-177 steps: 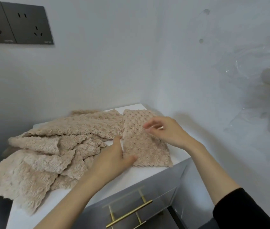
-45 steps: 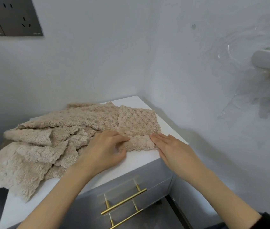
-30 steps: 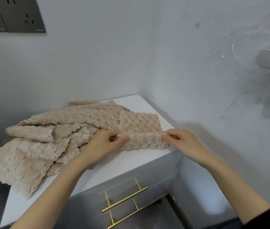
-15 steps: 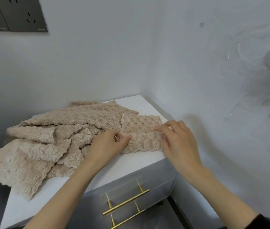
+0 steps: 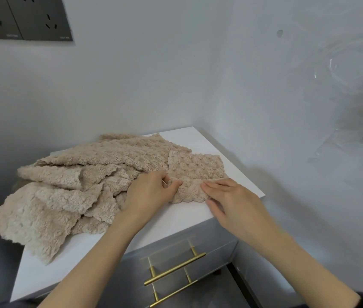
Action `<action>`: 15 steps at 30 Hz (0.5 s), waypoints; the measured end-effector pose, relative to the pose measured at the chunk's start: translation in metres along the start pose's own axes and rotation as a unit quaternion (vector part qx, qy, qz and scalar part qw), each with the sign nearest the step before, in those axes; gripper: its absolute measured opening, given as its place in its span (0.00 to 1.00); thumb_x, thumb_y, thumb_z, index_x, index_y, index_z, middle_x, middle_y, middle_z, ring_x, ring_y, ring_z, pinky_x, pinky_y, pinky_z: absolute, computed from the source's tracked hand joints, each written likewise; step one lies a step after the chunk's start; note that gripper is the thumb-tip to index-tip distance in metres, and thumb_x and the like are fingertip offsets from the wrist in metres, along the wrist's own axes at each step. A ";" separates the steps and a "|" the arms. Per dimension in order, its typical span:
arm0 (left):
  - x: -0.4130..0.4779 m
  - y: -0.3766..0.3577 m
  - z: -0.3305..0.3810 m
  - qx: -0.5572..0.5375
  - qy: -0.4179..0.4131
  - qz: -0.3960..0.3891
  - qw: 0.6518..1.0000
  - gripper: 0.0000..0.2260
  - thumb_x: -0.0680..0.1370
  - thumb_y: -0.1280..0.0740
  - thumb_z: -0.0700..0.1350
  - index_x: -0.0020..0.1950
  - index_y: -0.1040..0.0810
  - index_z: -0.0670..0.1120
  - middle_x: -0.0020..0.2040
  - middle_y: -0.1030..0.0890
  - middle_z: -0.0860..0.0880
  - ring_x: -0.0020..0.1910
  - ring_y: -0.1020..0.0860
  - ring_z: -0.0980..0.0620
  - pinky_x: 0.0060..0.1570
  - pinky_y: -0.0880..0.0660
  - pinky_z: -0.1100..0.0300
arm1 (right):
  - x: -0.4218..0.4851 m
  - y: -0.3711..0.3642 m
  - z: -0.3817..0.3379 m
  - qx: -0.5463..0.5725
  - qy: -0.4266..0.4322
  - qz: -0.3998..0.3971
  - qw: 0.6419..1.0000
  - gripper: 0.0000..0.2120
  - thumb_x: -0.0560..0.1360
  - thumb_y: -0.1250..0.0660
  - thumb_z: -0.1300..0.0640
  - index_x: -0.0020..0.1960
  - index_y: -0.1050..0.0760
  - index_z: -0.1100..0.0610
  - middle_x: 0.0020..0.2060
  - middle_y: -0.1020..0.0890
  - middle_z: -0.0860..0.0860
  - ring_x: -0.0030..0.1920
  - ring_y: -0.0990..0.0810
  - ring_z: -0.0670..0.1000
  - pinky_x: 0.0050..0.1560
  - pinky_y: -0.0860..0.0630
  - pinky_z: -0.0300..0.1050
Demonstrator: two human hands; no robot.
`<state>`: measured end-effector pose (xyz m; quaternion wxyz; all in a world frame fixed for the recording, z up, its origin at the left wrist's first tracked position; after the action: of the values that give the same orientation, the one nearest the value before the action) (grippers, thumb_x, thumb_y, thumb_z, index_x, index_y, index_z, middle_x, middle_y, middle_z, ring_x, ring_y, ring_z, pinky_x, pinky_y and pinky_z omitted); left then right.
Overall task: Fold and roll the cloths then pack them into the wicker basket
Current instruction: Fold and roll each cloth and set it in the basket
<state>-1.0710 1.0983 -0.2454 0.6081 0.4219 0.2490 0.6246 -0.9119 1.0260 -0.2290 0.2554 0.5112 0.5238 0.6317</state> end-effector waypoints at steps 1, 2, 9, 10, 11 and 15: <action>-0.001 0.001 0.000 0.007 0.000 0.002 1.000 0.15 0.75 0.36 0.61 0.39 0.27 0.51 0.32 0.24 0.56 0.36 0.24 0.53 0.32 0.33 0.60 | -0.001 0.002 0.006 0.004 -0.009 0.000 1.000 0.18 0.78 0.36 0.54 0.67 0.25 0.53 0.62 0.21 0.44 0.65 0.27 0.46 0.60 0.29 0.42; -0.002 0.002 0.002 0.015 -0.007 0.007 1.000 0.14 0.76 0.36 0.61 0.41 0.27 0.52 0.33 0.23 0.57 0.37 0.24 0.54 0.33 0.31 0.60 | -0.003 0.004 0.011 0.001 -0.017 0.002 1.000 0.17 0.77 0.35 0.54 0.66 0.24 0.53 0.61 0.21 0.44 0.64 0.25 0.47 0.60 0.29 0.41; -0.025 0.018 0.046 0.066 -0.227 0.080 0.968 0.07 0.78 0.36 0.47 0.54 0.21 0.52 0.52 0.21 0.56 0.53 0.24 0.52 0.40 0.24 0.55 | -0.005 0.003 0.024 0.008 -0.066 -0.033 0.997 0.22 0.79 0.41 0.56 0.71 0.33 0.45 0.66 0.27 0.39 0.68 0.32 0.42 0.53 0.29 0.38; -0.027 0.020 0.046 0.063 -0.235 0.075 0.967 0.08 0.77 0.35 0.46 0.53 0.20 0.53 0.51 0.19 0.57 0.53 0.23 0.53 0.41 0.24 0.56 | -0.004 0.003 0.026 0.013 -0.071 -0.035 0.997 0.22 0.78 0.42 0.57 0.71 0.33 0.45 0.66 0.27 0.39 0.66 0.32 0.42 0.49 0.29 0.38; -0.027 0.021 0.044 0.056 -0.230 0.065 0.969 0.09 0.76 0.35 0.47 0.54 0.19 0.54 0.52 0.19 0.58 0.55 0.23 0.54 0.43 0.23 0.56 | -0.004 0.002 0.028 0.016 -0.074 -0.039 0.996 0.23 0.78 0.42 0.58 0.71 0.34 0.44 0.65 0.27 0.38 0.65 0.33 0.42 0.47 0.30 0.38; -0.025 0.008 0.033 0.091 -0.206 -0.025 0.974 0.21 0.72 0.35 0.55 0.66 0.27 0.57 0.59 0.22 0.58 0.62 0.28 0.56 0.57 0.29 0.56 | -0.004 -0.004 0.034 0.042 -0.067 -0.068 0.995 0.23 0.78 0.43 0.60 0.72 0.36 0.46 0.66 0.30 0.39 0.65 0.37 0.43 0.55 0.28 0.39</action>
<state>-1.0502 1.0661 -0.2271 0.6209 0.5884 0.1845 0.4840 -0.8802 1.0375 -0.2362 0.3107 0.5257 0.5652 0.5547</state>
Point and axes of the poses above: each hand's wrist, its own x-axis towards the middle knuckle, its own y-axis out of the back of the hand, z = x × y, the point moved 9 cm from there along x, towards the middle knuckle
